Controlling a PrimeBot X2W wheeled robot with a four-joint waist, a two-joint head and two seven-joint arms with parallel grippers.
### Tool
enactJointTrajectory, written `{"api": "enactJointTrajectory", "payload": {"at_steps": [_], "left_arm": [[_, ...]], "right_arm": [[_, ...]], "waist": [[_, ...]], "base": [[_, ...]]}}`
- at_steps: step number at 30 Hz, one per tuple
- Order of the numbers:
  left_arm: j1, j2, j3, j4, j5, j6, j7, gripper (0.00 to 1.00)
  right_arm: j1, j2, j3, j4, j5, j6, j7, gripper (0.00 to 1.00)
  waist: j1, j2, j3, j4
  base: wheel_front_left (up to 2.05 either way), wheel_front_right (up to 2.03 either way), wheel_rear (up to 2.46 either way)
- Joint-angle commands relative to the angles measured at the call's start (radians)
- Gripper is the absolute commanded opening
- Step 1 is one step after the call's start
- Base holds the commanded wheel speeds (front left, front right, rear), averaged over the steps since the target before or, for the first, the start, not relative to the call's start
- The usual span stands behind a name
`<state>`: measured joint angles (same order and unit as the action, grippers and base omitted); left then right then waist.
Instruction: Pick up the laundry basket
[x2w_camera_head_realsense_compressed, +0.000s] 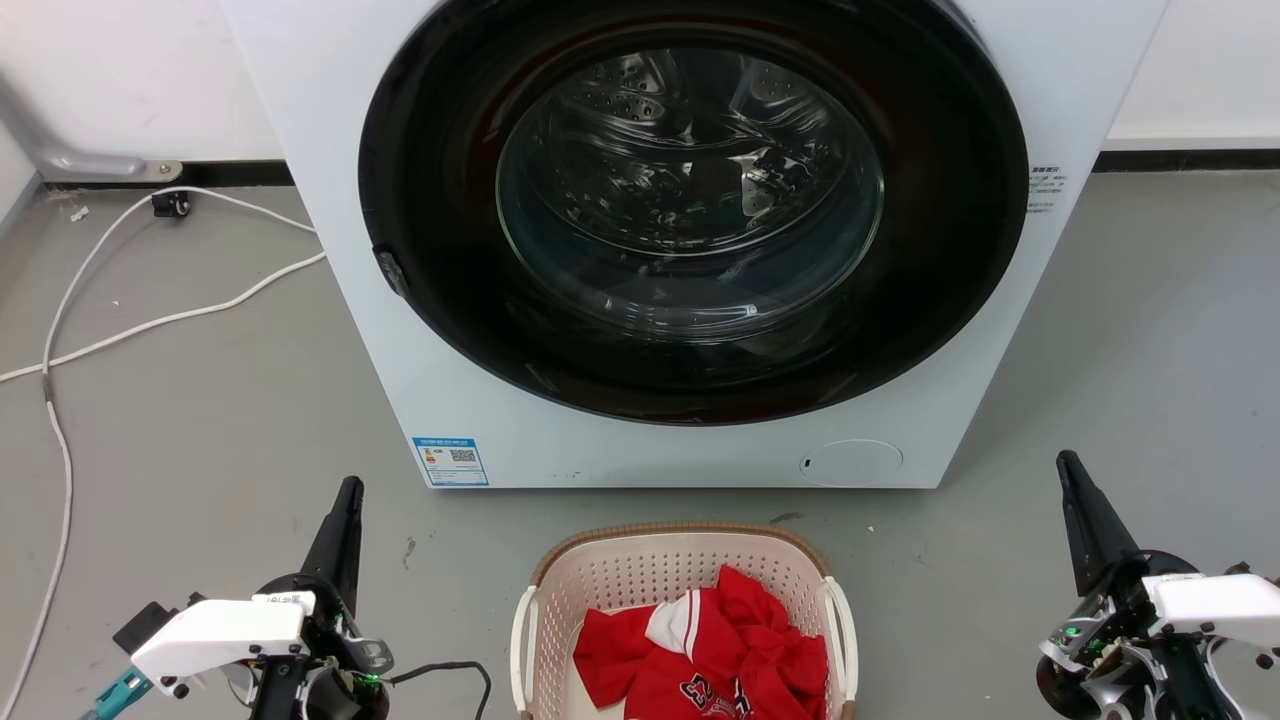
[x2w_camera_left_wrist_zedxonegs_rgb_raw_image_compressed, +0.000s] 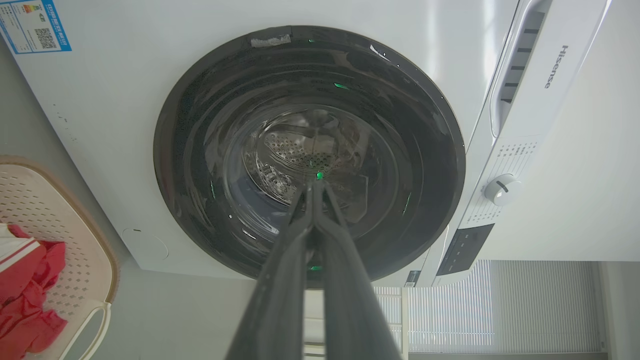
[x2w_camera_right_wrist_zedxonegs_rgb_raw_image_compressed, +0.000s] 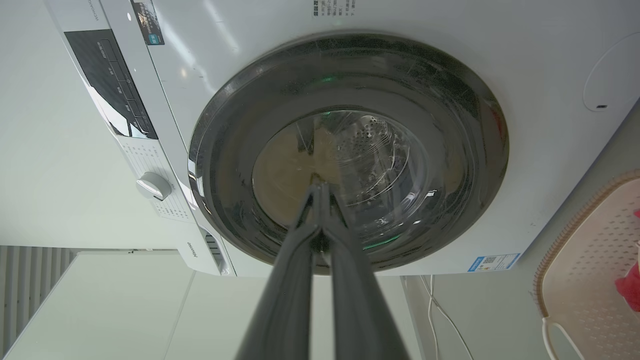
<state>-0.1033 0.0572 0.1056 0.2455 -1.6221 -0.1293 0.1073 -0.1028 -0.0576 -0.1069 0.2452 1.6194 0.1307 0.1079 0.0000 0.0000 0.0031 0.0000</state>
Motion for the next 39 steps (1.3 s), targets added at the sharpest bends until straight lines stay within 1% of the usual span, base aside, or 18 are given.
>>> {"api": "enactJointTrajectory", "payload": {"at_steps": [1,39], "left_arm": [[-0.010,-0.001,0.003,0.001,0.005,-0.004,0.003,0.00],[-0.011,-0.004,0.008,0.001,0.010,-0.004,0.006,0.00]], "right_arm": [[-0.012,0.004,-0.002,0.001,-0.003,0.000,0.005,0.00],[-0.012,0.006,-0.005,0.001,-0.007,0.000,0.006,0.00]], "waist": [[0.0000,0.0000,0.000,0.000],[0.0000,0.0000,0.000,0.000]], "base": [[0.00,0.00,0.00],[0.00,0.00,0.00]]}}
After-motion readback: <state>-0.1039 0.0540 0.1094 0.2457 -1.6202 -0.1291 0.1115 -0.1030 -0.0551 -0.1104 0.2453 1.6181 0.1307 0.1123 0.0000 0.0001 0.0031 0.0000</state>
